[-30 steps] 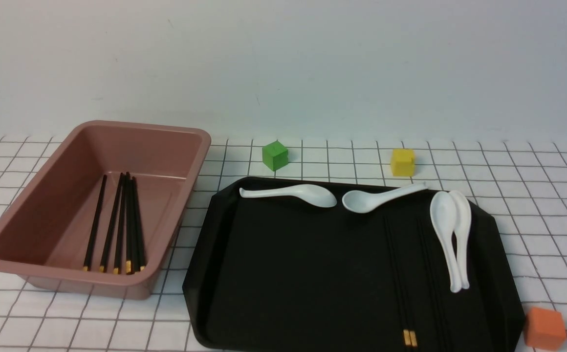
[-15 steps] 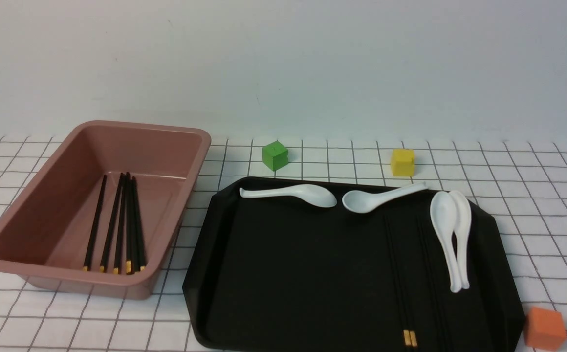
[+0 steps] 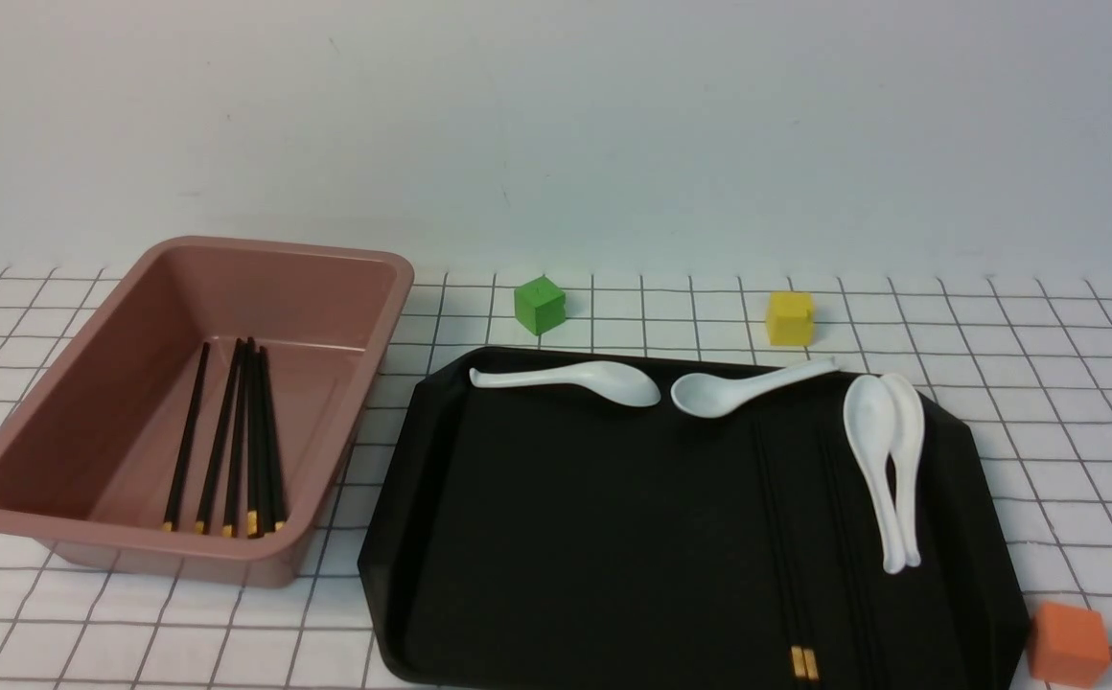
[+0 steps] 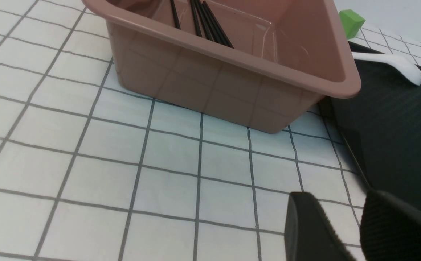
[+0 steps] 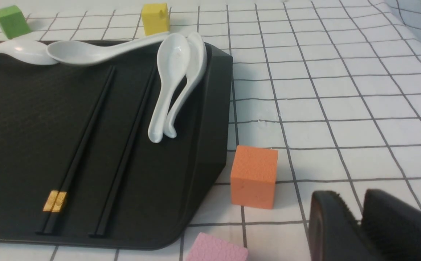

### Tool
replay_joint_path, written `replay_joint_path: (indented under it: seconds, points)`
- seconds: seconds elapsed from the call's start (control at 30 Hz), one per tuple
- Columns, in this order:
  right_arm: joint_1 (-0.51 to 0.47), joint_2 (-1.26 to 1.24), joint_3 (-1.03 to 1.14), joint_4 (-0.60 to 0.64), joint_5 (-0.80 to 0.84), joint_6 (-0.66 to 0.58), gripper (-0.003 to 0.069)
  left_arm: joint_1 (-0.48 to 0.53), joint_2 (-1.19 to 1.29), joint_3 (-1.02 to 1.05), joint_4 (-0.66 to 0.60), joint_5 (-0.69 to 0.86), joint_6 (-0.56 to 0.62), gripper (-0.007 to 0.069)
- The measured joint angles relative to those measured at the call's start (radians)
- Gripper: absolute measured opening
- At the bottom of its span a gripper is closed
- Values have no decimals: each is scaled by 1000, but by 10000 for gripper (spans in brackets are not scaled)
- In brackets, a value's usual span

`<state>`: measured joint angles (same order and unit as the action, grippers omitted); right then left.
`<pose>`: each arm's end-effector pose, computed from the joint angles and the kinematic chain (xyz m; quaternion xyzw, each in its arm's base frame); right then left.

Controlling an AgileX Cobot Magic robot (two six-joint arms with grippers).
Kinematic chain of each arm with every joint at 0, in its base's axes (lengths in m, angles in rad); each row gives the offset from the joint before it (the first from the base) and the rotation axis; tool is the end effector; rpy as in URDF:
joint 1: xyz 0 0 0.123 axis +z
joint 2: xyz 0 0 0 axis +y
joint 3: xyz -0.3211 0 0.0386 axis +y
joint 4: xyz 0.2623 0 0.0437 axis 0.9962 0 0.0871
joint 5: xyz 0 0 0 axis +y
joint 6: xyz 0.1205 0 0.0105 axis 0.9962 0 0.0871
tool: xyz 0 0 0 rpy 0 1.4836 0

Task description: On white black tablecloth take chopsticks from black tray and put them in box.

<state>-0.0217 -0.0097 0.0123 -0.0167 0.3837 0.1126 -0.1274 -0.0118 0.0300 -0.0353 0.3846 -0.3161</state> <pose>0.0565 -0.0020 0.1658 0.0496 0.8030 0.0199 0.5935 0.0558 -0.0088 0.1592 -0.0856 0.8048 -0.1437 0.5694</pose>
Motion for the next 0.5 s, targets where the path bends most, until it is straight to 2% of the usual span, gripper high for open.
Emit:
replay_joint_path:
  seconds: [0.5]
  points:
    - [0,0,0,0,0,0,184,0,0,0,0,0,0,238]
